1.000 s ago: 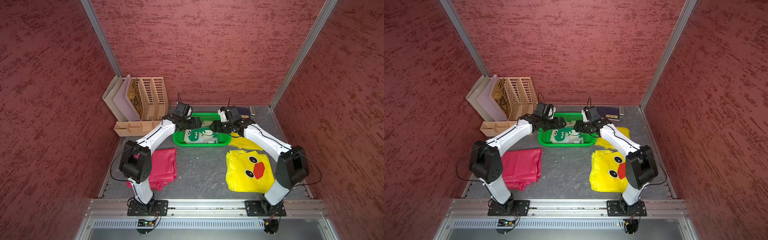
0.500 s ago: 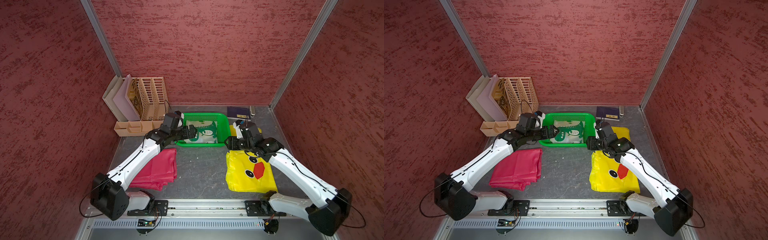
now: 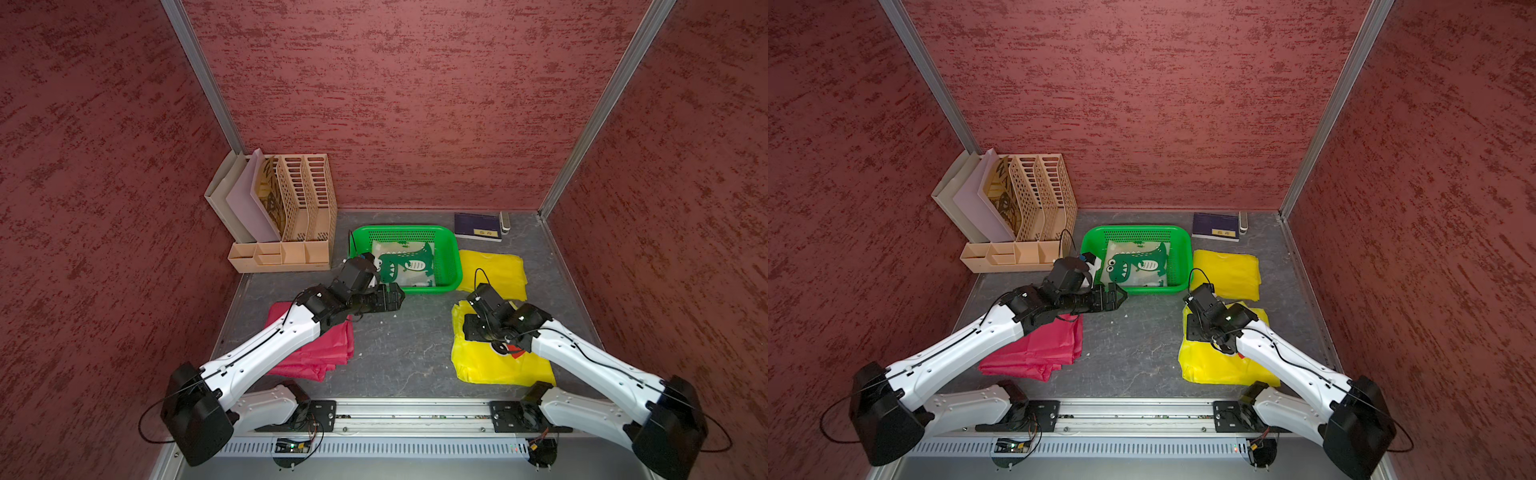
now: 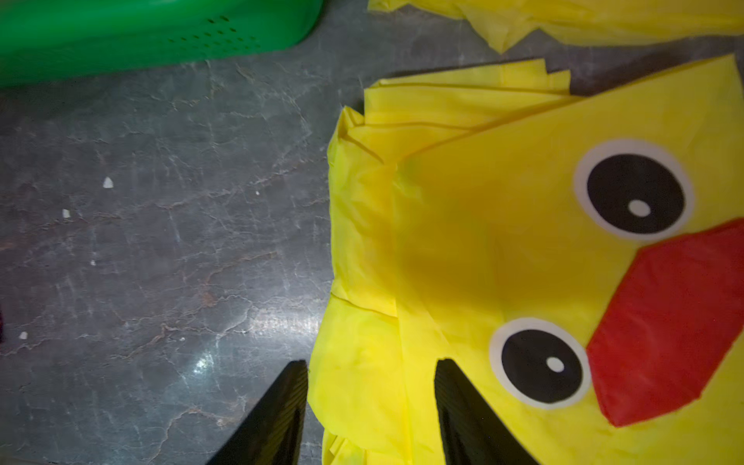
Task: Put the folded raincoat in the basket
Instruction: Move the raincoat to the center of the board.
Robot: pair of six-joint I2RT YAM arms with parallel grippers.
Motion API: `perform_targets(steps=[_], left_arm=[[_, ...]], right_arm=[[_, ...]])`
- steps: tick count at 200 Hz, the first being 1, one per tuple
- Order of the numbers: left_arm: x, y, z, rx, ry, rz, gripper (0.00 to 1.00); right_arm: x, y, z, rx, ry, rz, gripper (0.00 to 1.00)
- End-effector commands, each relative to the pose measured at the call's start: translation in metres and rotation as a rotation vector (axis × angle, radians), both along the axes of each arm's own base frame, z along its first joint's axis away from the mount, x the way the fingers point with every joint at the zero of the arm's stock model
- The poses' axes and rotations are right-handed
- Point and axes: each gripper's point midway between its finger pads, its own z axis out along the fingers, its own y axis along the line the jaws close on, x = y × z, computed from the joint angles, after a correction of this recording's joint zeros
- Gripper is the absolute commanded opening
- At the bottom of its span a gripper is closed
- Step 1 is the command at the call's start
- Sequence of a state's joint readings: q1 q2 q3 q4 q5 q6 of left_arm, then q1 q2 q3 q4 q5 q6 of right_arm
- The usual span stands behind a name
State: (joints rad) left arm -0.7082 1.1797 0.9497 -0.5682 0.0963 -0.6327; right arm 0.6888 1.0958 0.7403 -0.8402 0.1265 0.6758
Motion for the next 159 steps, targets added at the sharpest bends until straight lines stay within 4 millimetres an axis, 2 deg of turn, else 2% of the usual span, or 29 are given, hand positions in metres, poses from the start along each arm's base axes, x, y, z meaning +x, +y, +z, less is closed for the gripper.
perform_targets(steps=[1, 60, 115, 136, 159], left_arm=[[-0.001, -0.001, -0.004, 0.01, -0.007, 0.022, 1.0], [-0.007, -0.006, -0.011, -0.002, 0.0, 0.01, 1.0], [-0.011, -0.001, -0.021, 0.024, 0.011, 0.019, 1.0], [-0.013, 0.0, -0.024, 0.026, 0.012, 0.015, 1.0], [-0.016, 0.003, -0.025, 0.029, 0.013, 0.014, 1.0]], right_arm=[[-0.005, -0.008, -0.015, -0.044, 0.014, -0.06, 0.56], [-0.011, 0.015, -0.053, -0.063, 0.092, -0.036, 0.57], [-0.024, 0.062, -0.073, -0.021, 0.13, 0.018, 0.57], [-0.026, 0.077, -0.072, -0.05, 0.131, 0.051, 0.57], [-0.02, 0.076, -0.051, -0.089, 0.085, 0.049, 0.57]])
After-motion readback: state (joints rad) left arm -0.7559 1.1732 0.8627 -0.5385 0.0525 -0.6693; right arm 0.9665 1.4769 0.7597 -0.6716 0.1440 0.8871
